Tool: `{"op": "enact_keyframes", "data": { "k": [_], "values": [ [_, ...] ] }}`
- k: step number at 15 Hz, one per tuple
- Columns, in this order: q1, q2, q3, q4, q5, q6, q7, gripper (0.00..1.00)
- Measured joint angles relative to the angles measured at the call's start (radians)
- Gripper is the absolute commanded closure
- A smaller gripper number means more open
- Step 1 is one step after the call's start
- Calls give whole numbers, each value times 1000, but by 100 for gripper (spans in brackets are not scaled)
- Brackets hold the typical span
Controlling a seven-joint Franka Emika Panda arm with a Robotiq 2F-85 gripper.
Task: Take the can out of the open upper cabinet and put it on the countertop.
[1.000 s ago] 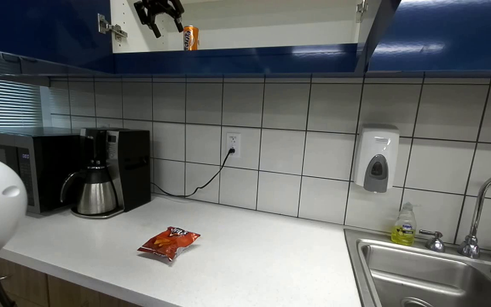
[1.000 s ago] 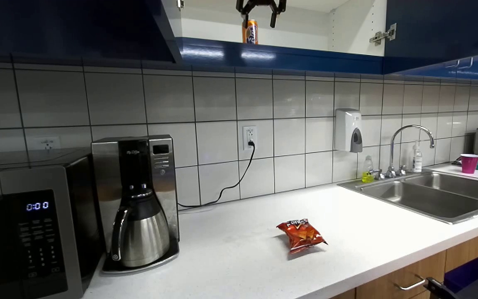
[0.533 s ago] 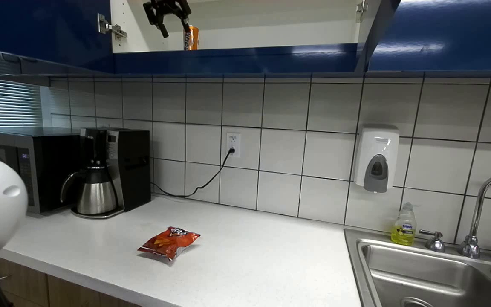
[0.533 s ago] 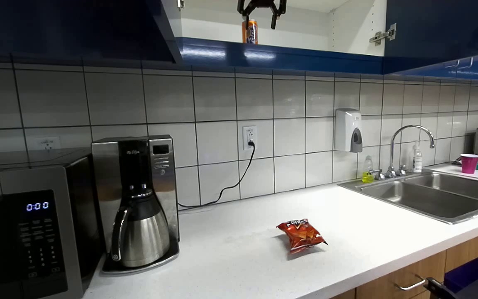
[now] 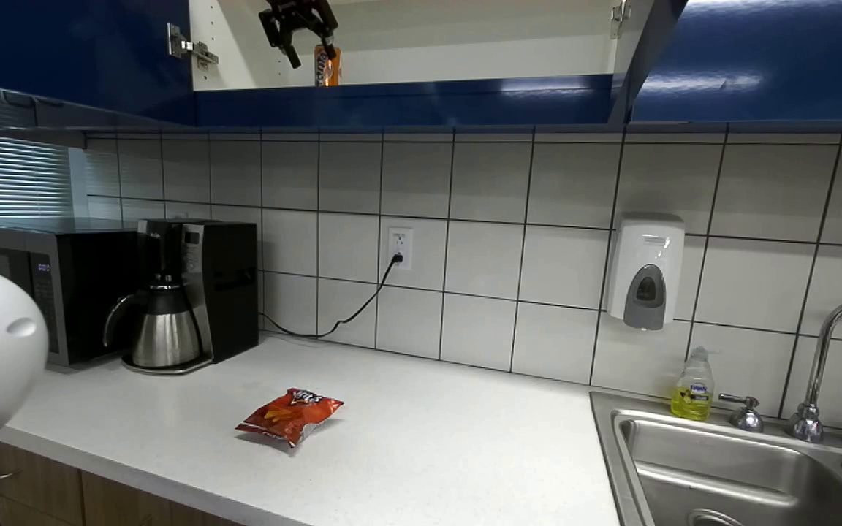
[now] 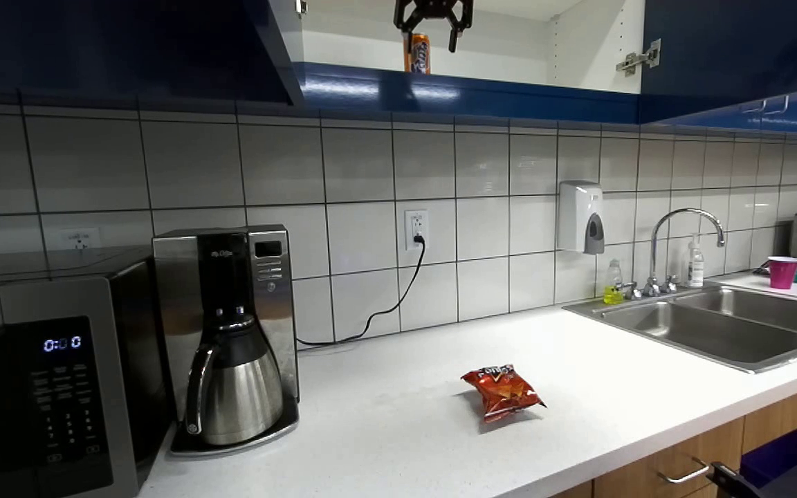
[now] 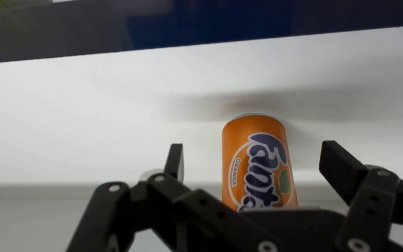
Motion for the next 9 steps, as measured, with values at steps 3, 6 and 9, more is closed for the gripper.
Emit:
{"op": "enact_keyframes", "data": {
  "k": [3,6,9],
  "values": [
    [4,30,0,38,-2,-7,1,0],
    [7,60,0,76,-3,-26,2,0],
    [12,88,0,113,-7,-46,3,0]
  ]
}}
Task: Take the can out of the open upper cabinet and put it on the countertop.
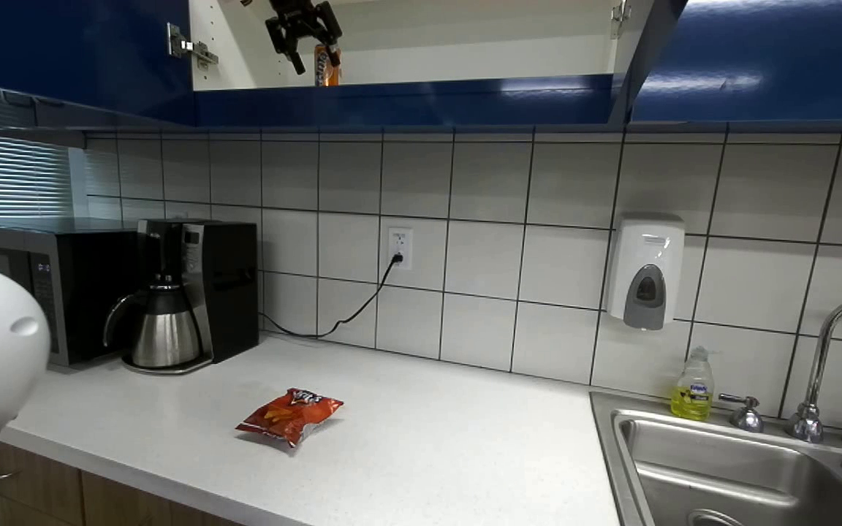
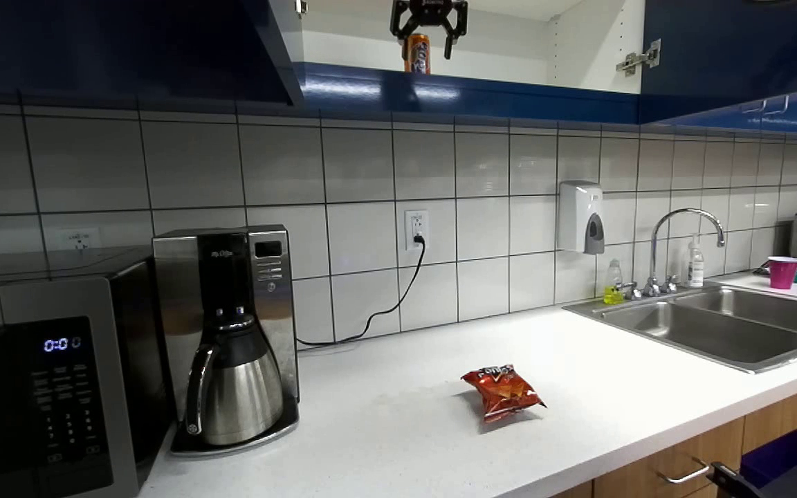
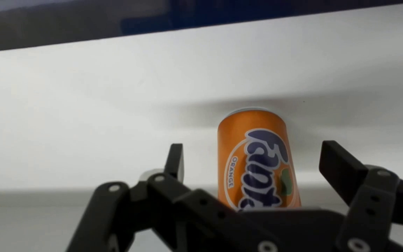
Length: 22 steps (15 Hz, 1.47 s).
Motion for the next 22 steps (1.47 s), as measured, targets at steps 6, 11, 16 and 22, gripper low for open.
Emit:
{"op": "enact_keyframes", "data": {
  "k": [6,11,16,22],
  "values": [
    [23,46,0,64,-31,-17,19,0],
    [33,82,0,106,-42,-23,29,0],
    [37,117,-1,148,-59,-27,33,0],
    [46,150,-10,191,-69,-27,35,17]
  ]
}}
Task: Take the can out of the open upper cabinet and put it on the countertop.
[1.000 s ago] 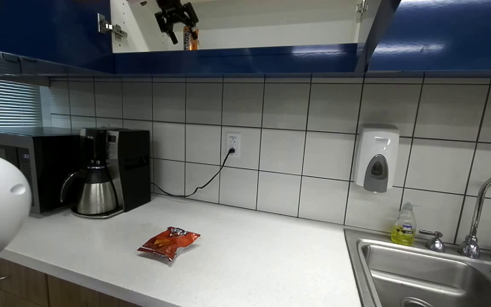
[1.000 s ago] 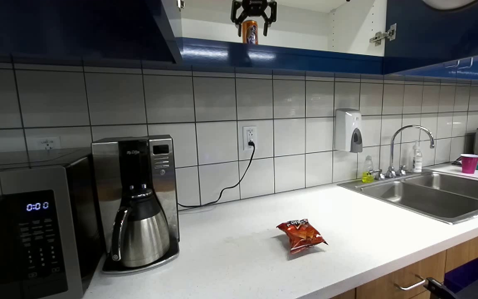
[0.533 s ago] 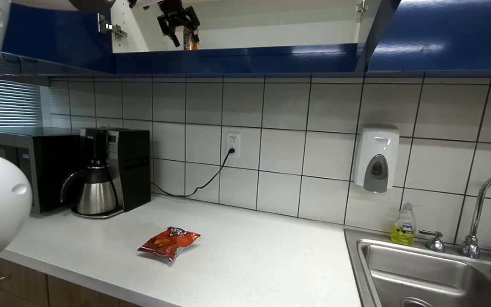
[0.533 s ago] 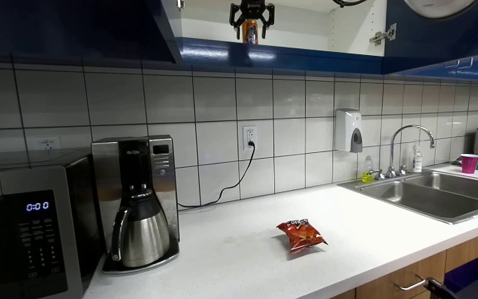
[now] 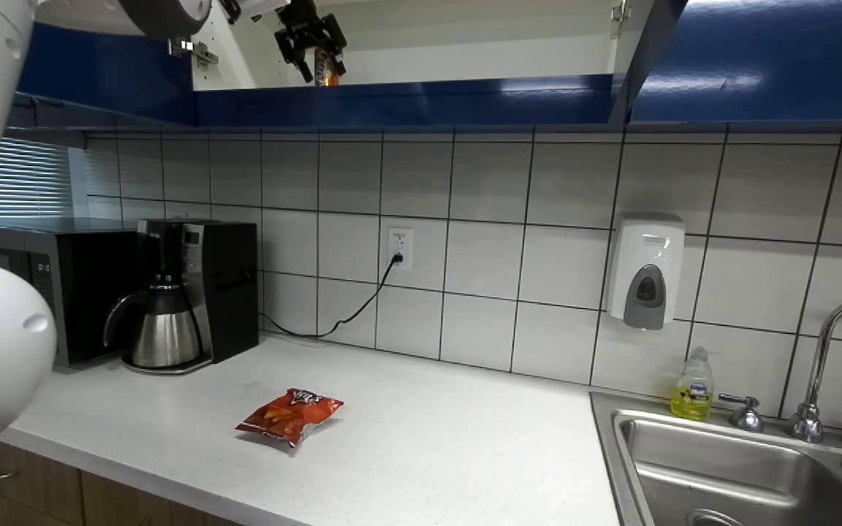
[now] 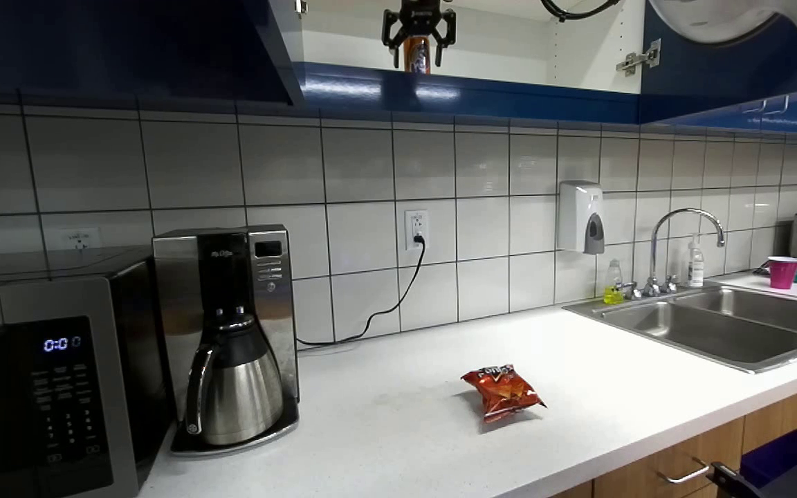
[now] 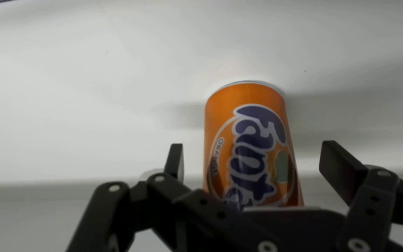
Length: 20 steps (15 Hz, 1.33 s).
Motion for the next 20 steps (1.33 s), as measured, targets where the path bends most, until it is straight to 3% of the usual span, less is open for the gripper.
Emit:
{"op": "enact_keyframes", "data": {
  "k": [5,15,20],
  "values": [
    [4,22,0,26,0,0,0,60],
    [26,31,2,43,3,-7,1,62],
    [56,-23,6,-6,11,-40,1,62]
  ]
}}
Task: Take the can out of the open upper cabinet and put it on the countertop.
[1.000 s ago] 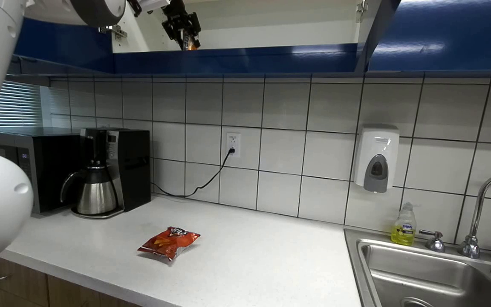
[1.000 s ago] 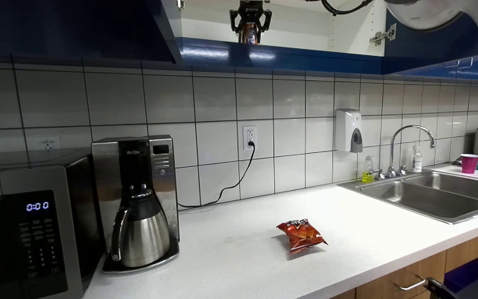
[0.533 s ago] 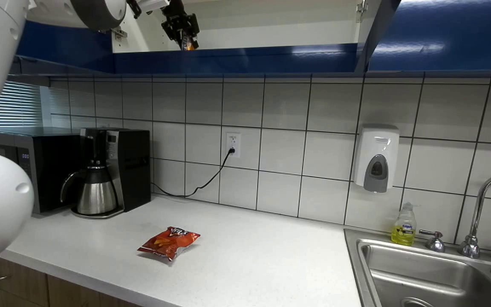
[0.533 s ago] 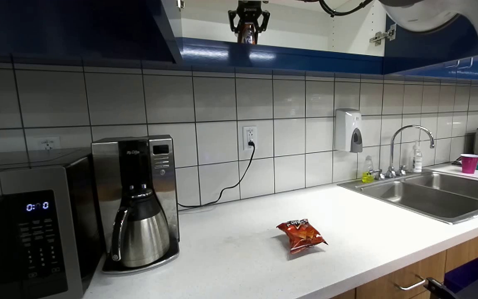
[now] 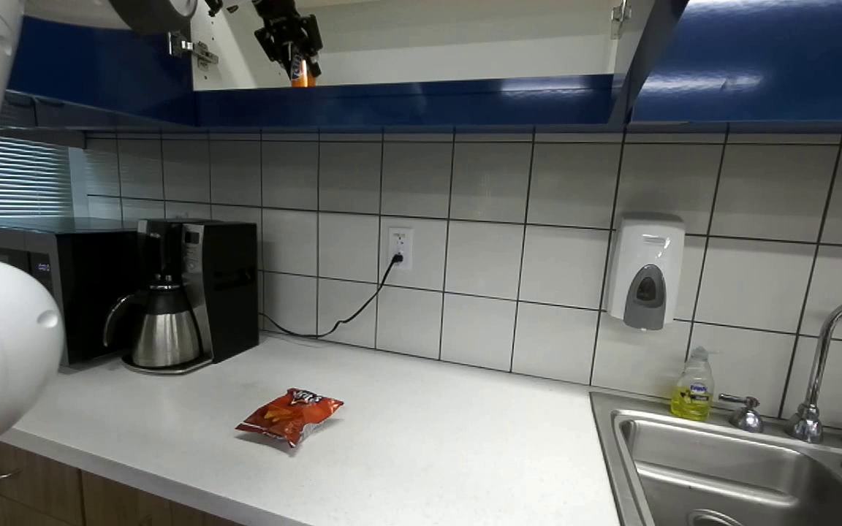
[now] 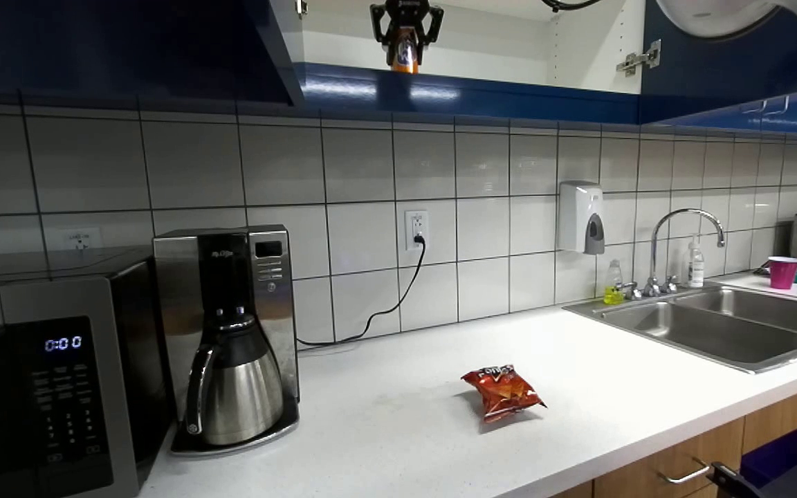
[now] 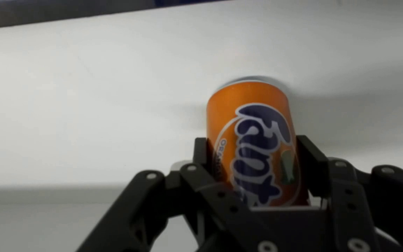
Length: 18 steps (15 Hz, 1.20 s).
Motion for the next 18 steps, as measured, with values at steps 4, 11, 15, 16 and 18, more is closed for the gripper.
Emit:
{"op": "enact_keyframes", "data": {
  "k": [4,11,15,16,18],
  "values": [
    [3,-74,0,-67,21,-4,0,62],
    [-14,-281,-19,-281,120,-6,0,62],
    [-16,-418,-51,-454,176,-6,0,62],
    [-16,-452,-60,-500,182,-6,0,62],
    [-16,-517,-77,-592,190,-6,0,62]
  ]
}}
